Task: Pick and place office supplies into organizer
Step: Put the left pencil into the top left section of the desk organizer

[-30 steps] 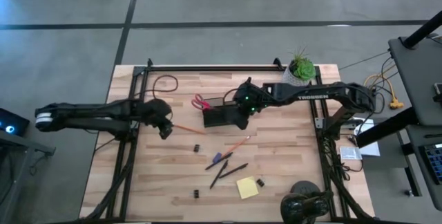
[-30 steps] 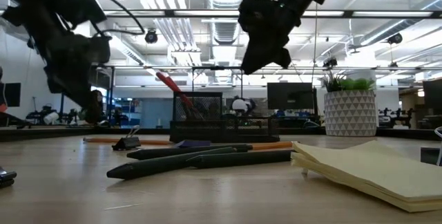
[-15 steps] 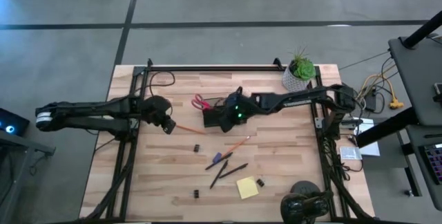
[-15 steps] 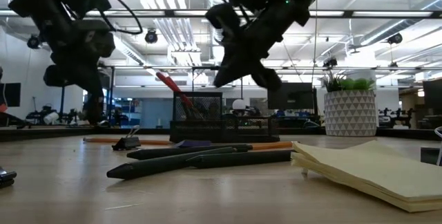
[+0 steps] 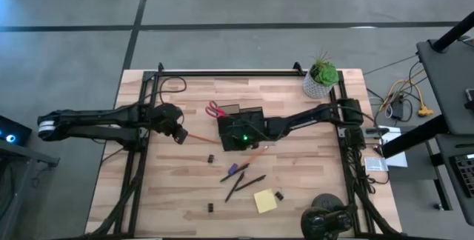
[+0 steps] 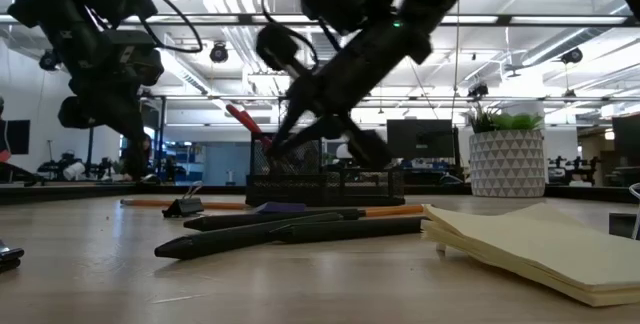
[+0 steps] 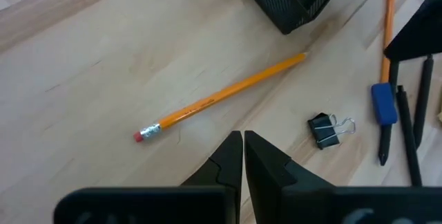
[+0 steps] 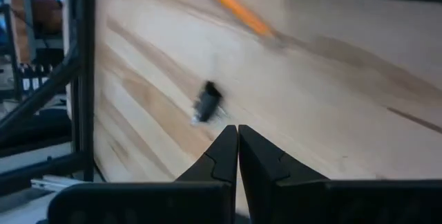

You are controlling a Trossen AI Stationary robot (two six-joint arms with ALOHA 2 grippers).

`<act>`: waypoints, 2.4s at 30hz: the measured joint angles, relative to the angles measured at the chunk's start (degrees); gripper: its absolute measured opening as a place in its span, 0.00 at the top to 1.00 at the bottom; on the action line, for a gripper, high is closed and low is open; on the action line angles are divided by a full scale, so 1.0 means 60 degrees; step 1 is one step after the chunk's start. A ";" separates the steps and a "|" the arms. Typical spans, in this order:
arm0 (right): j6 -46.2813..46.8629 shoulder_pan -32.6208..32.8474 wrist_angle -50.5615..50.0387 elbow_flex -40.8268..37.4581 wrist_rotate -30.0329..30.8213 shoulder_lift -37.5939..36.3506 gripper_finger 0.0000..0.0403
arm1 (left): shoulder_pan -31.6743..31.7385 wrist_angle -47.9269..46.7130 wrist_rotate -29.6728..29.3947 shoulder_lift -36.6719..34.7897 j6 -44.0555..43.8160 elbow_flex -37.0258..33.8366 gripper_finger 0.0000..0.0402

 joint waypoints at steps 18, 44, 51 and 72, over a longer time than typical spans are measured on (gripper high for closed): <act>-0.2956 0.0286 -0.3324 0.3364 0.1438 0.2085 0.98 | -0.0047 -0.0003 0.0038 0.0560 0.0163 -0.0011 1.00; 0.0446 -0.0210 -0.3264 0.3181 0.1715 0.2079 0.98 | -0.0047 0.0284 0.0045 0.0870 0.0952 -0.0014 1.00; 0.0391 -0.0228 -0.3284 0.3181 0.2028 0.2083 0.98 | -0.0047 0.0278 0.0050 0.0909 0.0960 -0.0012 1.00; -0.0267 0.0123 -0.3289 0.3308 0.2349 0.2265 0.98 | -0.0047 0.0259 0.0122 0.0885 0.0924 -0.0011 1.00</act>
